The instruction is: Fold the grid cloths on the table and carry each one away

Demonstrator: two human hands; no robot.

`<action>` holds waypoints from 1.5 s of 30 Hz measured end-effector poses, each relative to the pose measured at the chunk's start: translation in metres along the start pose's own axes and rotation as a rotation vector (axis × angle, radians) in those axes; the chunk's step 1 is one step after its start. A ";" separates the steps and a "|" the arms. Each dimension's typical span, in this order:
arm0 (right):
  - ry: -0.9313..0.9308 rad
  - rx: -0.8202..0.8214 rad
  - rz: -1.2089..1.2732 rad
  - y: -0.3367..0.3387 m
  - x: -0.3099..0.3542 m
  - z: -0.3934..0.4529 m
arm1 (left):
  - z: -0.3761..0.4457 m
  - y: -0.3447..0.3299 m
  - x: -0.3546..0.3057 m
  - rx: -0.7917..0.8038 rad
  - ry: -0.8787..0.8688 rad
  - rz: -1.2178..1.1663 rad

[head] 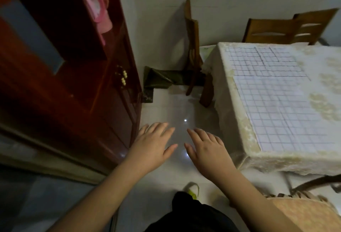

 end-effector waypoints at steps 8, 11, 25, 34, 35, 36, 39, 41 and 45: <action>-0.140 0.004 0.058 0.019 -0.106 0.093 | 0.161 0.013 -0.039 0.069 -0.170 -0.057; -0.201 -0.028 0.059 0.027 -0.143 0.123 | 0.216 0.019 -0.051 0.061 -0.231 -0.040; -0.510 0.056 0.087 0.035 -0.248 0.244 | 0.428 0.010 -0.069 0.176 -0.509 -0.094; -0.833 0.067 0.146 0.050 -0.285 0.300 | 0.547 0.008 -0.072 0.258 -0.796 -0.062; -0.875 0.065 0.159 0.050 -0.291 0.300 | 0.557 0.006 -0.078 0.273 -0.829 -0.061; -0.916 0.063 0.171 0.050 -0.296 0.299 | 0.566 0.005 -0.086 0.286 -0.857 -0.060; -1.027 0.051 0.195 0.049 -0.310 0.286 | 0.587 -0.002 -0.116 0.317 -0.942 -0.060; -1.092 0.046 0.210 0.046 -0.321 0.275 | 0.595 -0.010 -0.139 0.359 -0.993 -0.056; -1.194 0.051 0.263 0.028 -0.347 0.254 | 0.601 -0.035 -0.183 0.439 -1.089 0.006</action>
Point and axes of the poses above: each hand's wrist, its own z-axis towards the middle knuckle, its own y-axis out of the back of the hand, x = y × z, the point moved 6 cm from there along z, towards the middle knuckle, and after that the axes turned 4 degrees about -z, right-handed, at the moved point
